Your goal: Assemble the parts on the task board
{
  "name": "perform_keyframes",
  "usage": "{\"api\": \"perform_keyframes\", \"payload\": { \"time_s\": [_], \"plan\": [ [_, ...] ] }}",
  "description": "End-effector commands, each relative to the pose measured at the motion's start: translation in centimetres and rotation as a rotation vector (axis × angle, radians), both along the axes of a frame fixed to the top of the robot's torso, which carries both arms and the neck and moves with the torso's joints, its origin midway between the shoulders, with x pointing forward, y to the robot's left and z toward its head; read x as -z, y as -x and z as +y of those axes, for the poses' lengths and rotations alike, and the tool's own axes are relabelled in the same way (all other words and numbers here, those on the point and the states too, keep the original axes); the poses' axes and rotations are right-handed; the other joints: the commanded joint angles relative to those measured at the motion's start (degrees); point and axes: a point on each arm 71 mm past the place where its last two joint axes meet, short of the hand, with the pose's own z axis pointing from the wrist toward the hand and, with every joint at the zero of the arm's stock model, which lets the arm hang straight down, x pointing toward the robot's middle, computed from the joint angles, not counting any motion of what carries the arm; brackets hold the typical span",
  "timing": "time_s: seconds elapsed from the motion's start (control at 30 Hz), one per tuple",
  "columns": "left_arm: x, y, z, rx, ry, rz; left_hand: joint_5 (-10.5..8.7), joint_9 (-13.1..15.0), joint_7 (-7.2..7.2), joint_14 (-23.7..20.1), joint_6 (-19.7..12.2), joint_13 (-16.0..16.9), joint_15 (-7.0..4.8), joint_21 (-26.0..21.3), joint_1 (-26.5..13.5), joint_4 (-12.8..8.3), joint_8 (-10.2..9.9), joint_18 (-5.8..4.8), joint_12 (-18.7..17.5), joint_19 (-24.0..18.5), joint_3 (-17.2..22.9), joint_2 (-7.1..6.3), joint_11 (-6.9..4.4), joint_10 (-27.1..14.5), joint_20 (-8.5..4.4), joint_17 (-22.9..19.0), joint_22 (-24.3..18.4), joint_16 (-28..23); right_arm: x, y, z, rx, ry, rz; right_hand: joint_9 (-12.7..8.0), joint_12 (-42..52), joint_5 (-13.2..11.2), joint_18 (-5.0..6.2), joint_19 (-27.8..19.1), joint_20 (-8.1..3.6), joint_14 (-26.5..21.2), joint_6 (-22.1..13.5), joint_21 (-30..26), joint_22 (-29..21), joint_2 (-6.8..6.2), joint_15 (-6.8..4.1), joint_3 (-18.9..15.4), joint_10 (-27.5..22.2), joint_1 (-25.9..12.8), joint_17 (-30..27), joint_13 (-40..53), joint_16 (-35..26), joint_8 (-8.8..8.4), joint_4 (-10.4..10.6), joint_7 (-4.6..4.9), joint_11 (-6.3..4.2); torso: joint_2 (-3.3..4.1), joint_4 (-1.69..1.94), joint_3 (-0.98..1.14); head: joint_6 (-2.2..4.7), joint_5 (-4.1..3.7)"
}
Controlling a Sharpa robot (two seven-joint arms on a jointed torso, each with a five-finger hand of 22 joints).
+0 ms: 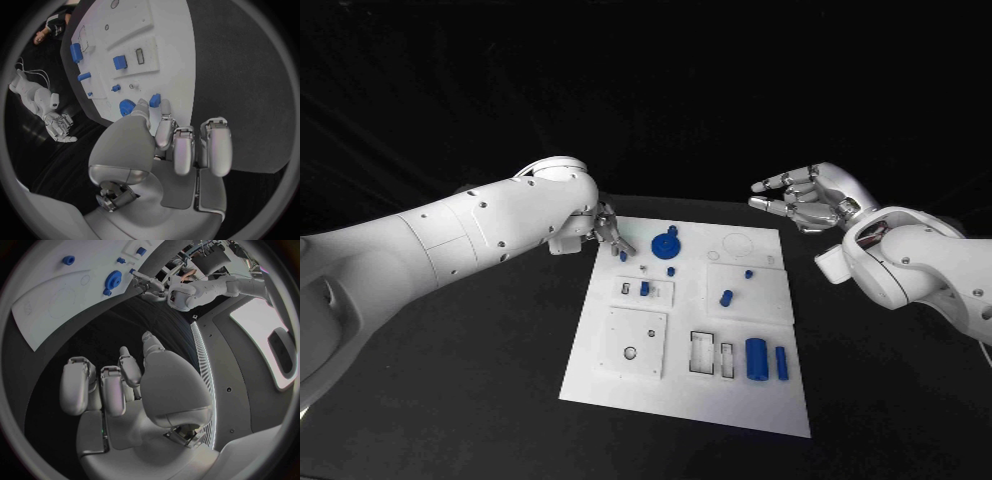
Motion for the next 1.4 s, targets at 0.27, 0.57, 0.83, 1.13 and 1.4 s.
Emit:
{"api": "perform_keyframes", "payload": {
  "time_s": [0.27, 0.57, 0.83, 1.13, 1.4],
  "plan": [
    [-0.20, -0.16, -0.28, 0.005, 0.025, -0.030, 0.02, 0.04, -0.07, 6.04, -0.07, -0.13, -0.36, 0.15, 2.97, -1.06, 0.50, -0.32, 0.18, 2.88, 1.36, 1.53, -0.19, 0.37, -0.25, 15.10, 6.92, 0.17, 0.17, 0.03, 0.24, -0.019, 0.002, 0.005, 0.09, -0.11, 0.40, 0.62, -0.35, 0.11, 4.14, -0.25, -0.19, -0.01, 0.42, -0.03, -0.42, -0.18, -0.38, 8.04, 0.09, -0.36, 0.28, 0.03, 0.04, -0.04, 0.01, 0.04, -0.06, -0.03, 0.20],
    [-0.09, -0.11, -0.35, 0.014, 0.022, -0.012, 0.00, -0.12, -0.06, 6.04, -0.57, -0.36, -0.34, 0.14, 4.73, -2.07, 0.45, -0.33, -0.02, 2.87, 2.42, 2.21, -0.19, 0.19, -0.28, 15.10, 6.96, 0.17, 0.19, 0.03, 0.27, -0.021, 0.002, 0.007, 0.09, -0.11, 0.40, 0.62, -0.35, 0.11, 4.14, -0.25, -0.19, -0.01, 0.42, -0.03, -0.42, -0.18, -0.38, 8.04, 0.09, -0.36, 0.28, 0.03, 0.04, -0.04, -0.03, 0.04, -0.07, -0.15, 0.32],
    [0.22, 0.06, -0.49, 0.030, 0.005, 0.029, -0.13, -0.19, -0.05, 6.04, -0.57, -0.30, -0.34, 0.16, 5.08, -2.33, 0.45, -0.34, 0.02, 2.88, 2.68, 2.18, -0.19, 0.23, -0.29, 15.10, 7.01, 0.17, 0.22, 0.04, 0.33, -0.024, 0.002, 0.008, 0.09, -0.11, 0.40, 0.62, -0.35, 0.11, 4.14, -0.25, -0.19, -0.01, 0.42, -0.03, -0.42, -0.18, -0.38, 8.04, 0.09, -0.36, 0.28, 0.03, 0.04, -0.04, -0.03, 0.02, -0.03, -0.19, 0.48],
    [0.27, 0.04, -0.43, 0.022, 0.000, 0.030, -0.28, -0.27, 0.01, 6.04, -0.35, -0.20, -0.31, 0.20, 4.37, -1.92, 0.53, -0.36, 0.11, 2.90, 2.41, 1.84, -0.13, 0.34, -0.26, 15.10, 7.10, 0.17, 0.21, 0.05, 0.35, -0.024, 0.002, 0.008, 0.09, -0.11, 0.40, 0.63, -0.35, 0.11, 4.14, -0.25, -0.19, -0.02, 0.43, -0.03, -0.42, -0.18, -0.38, 8.04, 0.09, -0.37, 0.29, 0.03, 0.04, -0.04, 0.01, -0.02, -0.03, -0.19, 0.51],
    [0.20, -0.03, -0.47, 0.020, 0.012, 0.018, 0.01, -0.44, -0.38, 6.04, -0.27, -0.20, -0.53, 0.10, 6.10, -2.75, 0.56, -0.32, 0.11, 2.84, 4.23, 3.17, -0.46, 0.39, -0.40, 15.10, 6.99, 0.17, 0.21, 0.05, 0.34, -0.024, 0.001, 0.008, 0.10, -0.10, 0.42, 0.64, -0.36, 0.11, 4.14, -0.23, -0.23, -0.08, 0.51, -0.04, -0.45, -0.17, -0.39, 8.01, 0.09, -0.40, 0.30, 0.06, 0.03, -0.05, 0.01, 0.00, -0.03, -0.32, 0.50]
  ]
}}
